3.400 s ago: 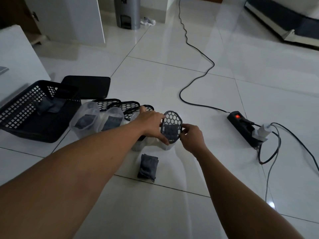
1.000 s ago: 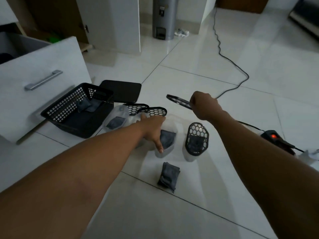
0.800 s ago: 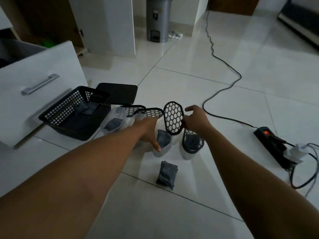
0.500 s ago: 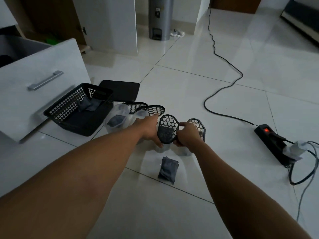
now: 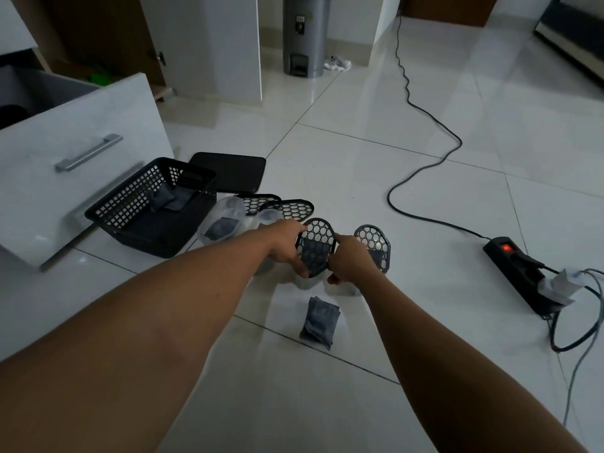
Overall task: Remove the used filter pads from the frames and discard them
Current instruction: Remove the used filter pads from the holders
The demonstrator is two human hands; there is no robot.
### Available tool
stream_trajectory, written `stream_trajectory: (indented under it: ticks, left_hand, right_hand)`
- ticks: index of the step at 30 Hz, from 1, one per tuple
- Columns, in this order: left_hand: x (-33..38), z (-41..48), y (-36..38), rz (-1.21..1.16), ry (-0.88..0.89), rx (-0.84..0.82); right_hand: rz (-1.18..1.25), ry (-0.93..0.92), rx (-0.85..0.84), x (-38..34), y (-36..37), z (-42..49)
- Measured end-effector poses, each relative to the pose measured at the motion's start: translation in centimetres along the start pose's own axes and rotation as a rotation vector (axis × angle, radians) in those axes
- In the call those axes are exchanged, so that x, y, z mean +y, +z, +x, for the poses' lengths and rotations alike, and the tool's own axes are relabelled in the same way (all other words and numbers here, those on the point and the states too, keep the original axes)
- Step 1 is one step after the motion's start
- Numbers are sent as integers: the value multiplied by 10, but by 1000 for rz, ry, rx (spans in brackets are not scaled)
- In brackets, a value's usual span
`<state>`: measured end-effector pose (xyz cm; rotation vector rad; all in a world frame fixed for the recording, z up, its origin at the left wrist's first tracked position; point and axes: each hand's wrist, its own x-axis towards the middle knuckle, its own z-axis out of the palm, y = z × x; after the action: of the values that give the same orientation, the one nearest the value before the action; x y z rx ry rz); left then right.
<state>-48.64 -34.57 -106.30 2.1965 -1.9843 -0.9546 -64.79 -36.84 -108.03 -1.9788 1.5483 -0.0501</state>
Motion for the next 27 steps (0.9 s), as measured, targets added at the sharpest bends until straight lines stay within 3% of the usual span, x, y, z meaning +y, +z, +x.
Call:
stream_trajectory:
  ticks: [6,9,12,21,27]
  left_hand:
    - [-1,6,-4,259,-18,35]
    - [-8,10,-2,316,10,78]
    - [-13,15,-1,339,21,84]
    - [-3,29,-11,624,119,126]
    - [15,15,-20,595,44,-17]
  right_hand:
    - [-149,-24,-54,2,-5,4]
    - [-28,10,-60,-1,-8,6]
    - [-76,16,-93,-2,-9,15]
    - [-405,-84,-61,-25,-37,42]
    - [-408,-68,-159,-33,-40,54]
